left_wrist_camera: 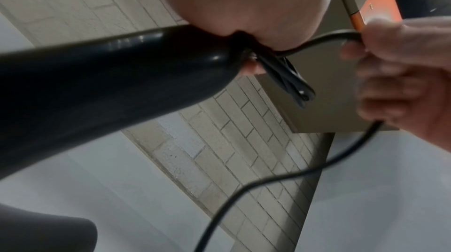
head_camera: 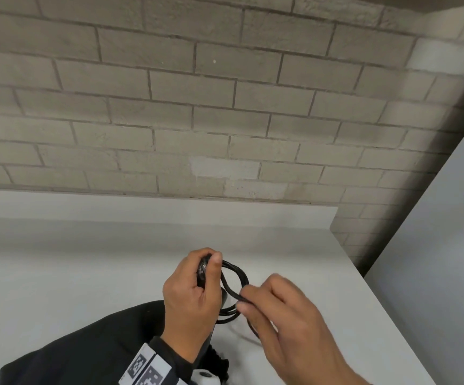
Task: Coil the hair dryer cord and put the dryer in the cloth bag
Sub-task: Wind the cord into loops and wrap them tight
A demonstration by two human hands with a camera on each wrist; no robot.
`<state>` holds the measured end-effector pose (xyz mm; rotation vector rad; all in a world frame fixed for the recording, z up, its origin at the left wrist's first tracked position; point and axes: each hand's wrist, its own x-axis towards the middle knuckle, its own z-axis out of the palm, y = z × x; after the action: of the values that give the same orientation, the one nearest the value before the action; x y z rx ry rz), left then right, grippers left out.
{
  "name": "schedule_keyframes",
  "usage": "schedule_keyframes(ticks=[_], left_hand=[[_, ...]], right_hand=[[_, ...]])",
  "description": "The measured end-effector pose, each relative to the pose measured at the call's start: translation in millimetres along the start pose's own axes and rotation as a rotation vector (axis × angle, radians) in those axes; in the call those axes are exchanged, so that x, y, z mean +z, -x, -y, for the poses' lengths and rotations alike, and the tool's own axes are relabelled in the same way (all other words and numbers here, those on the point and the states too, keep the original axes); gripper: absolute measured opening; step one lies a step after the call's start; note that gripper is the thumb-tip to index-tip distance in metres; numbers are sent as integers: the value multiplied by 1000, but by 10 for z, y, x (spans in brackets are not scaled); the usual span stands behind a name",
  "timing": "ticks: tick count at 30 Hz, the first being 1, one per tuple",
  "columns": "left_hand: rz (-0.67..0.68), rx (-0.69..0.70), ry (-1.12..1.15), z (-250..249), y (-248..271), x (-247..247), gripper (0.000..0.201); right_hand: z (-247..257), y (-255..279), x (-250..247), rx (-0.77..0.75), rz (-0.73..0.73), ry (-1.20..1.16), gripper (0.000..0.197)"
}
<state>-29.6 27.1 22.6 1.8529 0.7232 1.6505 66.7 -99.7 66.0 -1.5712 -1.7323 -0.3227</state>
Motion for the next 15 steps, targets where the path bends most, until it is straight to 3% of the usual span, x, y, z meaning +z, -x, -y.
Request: schedule_keyframes(ticks=[4,8,15], left_hand=[[44,77,36,-63,61,47,49],[81,104,86,-63,93,36,42],[160,196,99,-119,104,-9,49]], right_hand=[[22,-278,-199,68,47,-243,9],[-33,-467,-193,215,66,-406,13],[-75,-595,-69,332,78,-597,16]])
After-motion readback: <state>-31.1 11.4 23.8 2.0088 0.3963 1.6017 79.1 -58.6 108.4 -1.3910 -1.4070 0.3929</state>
